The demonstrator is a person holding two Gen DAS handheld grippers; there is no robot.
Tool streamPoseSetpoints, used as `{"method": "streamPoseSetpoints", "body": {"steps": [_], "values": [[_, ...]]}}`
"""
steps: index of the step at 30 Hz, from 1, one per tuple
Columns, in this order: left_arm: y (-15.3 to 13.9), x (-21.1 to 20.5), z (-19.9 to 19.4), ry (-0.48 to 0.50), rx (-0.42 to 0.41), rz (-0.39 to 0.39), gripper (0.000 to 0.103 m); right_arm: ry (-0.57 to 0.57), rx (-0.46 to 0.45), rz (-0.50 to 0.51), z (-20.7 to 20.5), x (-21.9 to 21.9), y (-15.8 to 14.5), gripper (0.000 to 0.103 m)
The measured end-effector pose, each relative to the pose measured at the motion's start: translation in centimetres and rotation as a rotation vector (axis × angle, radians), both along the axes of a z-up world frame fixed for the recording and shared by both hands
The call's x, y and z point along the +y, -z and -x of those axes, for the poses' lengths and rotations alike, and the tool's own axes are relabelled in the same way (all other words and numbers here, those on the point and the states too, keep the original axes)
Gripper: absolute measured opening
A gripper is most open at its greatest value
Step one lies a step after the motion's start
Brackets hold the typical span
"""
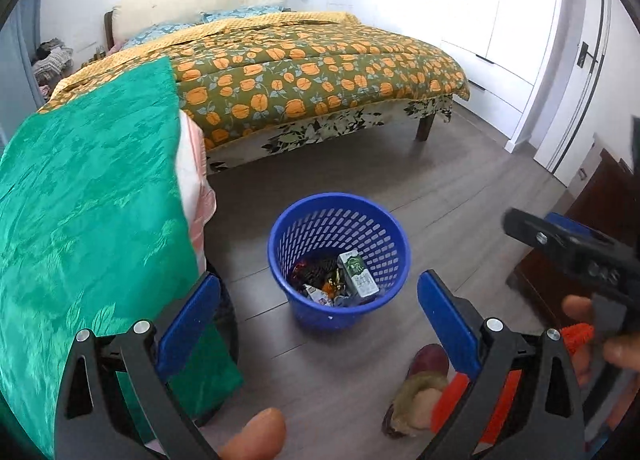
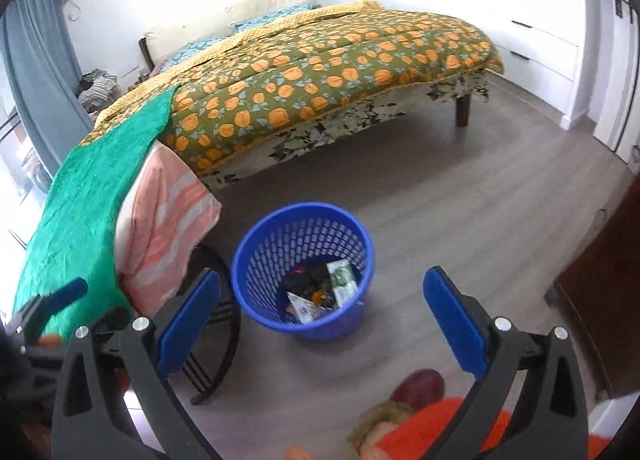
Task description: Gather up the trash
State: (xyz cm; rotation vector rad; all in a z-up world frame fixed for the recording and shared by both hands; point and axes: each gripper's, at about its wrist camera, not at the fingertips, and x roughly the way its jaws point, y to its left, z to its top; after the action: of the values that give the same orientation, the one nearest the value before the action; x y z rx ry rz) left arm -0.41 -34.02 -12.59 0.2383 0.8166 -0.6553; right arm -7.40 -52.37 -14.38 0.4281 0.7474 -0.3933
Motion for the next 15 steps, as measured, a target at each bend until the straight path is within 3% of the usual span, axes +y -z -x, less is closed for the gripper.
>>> {"method": "streamPoseSetpoints", "body": {"steps": [10, 15], "values": [[1.2, -0.2, 0.2, -0.033, 0.034, -0.040, 0.098, 0.007, 0.072, 0.005, 2.1, 0.5, 0.5, 0.098], [1.4, -0.3, 0.4, -0.058, 0.036, -0.090, 0.098, -0.057, 0.072, 0.001, 2.0, 1.4, 0.4, 0.098]]}}
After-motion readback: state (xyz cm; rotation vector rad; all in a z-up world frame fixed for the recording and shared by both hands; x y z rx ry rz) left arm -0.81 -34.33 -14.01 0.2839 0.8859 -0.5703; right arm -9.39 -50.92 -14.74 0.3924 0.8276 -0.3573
